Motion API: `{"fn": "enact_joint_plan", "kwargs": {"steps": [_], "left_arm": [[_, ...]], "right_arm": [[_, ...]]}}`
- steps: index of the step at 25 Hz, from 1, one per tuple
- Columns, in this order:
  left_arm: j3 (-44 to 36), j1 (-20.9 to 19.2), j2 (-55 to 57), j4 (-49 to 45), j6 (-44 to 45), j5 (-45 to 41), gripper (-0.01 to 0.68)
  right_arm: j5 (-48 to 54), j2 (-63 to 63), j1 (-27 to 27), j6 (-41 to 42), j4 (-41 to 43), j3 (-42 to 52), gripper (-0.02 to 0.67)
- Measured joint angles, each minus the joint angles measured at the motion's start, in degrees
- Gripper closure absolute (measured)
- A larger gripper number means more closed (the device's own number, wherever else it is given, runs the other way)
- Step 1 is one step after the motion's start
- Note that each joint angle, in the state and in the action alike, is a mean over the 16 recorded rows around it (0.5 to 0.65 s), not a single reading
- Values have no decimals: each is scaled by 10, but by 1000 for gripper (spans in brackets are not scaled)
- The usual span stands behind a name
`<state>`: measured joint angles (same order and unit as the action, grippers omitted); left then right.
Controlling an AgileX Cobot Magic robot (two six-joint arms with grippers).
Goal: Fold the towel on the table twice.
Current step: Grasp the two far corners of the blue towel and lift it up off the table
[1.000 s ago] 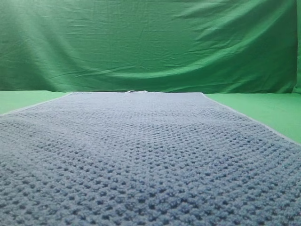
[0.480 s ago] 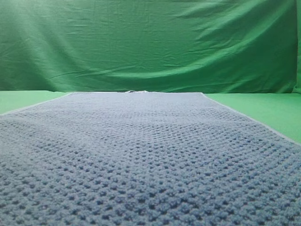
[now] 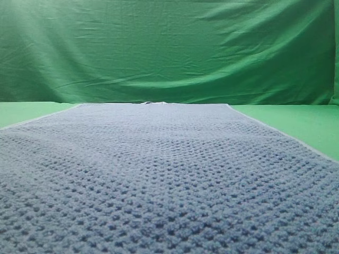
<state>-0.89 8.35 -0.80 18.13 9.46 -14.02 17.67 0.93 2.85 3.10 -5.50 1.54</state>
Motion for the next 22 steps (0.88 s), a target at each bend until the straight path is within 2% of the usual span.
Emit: {"fn": "enact_joint_plan", "kwargs": {"steps": [8,12,16,22], "left_arm": [[0,0,0,111,1,133,673],[13,0,0,147,3,167,673],[51,0,11,143,4,143,673],[144,0,75,104,5,16,673]], "right_arm": [[-100,0,0,-2,-22,0,649],[-146,0,0,-3,-30,-3,649],[-150,-2,0,-3,-34,-27,649],[-77,-35,0,9,-38,-95,649]]}}
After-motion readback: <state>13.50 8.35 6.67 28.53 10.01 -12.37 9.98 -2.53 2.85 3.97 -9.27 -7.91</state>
